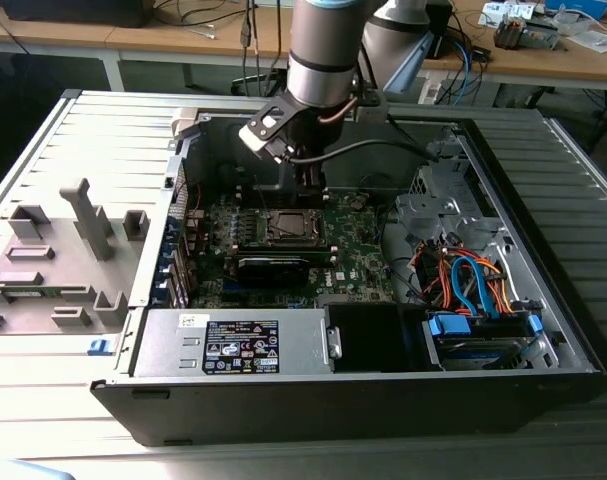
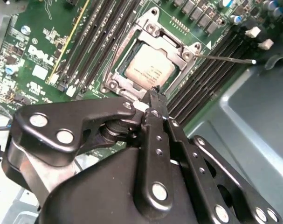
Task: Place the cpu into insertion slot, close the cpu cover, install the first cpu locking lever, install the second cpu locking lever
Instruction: 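Close the cpu cover, then install the first cpu locking lever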
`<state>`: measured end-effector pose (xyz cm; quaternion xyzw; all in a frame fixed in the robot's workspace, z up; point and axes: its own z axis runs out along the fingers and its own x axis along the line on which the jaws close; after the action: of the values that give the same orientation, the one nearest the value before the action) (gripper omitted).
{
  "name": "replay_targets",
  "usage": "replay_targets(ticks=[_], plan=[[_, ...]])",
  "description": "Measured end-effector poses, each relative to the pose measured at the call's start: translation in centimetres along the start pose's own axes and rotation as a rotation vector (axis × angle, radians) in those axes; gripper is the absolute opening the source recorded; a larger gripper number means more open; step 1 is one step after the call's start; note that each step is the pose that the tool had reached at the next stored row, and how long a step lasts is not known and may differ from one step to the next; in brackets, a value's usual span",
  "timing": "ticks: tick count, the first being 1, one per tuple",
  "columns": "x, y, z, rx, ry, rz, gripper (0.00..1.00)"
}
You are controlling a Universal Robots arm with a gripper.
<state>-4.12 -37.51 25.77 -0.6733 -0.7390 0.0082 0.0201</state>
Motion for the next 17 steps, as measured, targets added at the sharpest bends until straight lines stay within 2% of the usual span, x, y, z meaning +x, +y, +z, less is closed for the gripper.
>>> replay_targets(ticks=[3,14,17], plan=[[0.01,-0.02,-0.5,-0.0003,0.0016,0.0,0.11],[0.01,-0.02,-0.58,-0.0002,0.0018,0.0,0.11],[0.01,-0.03,-0.59,0.0003,0.0009,-0.021,0.11]])
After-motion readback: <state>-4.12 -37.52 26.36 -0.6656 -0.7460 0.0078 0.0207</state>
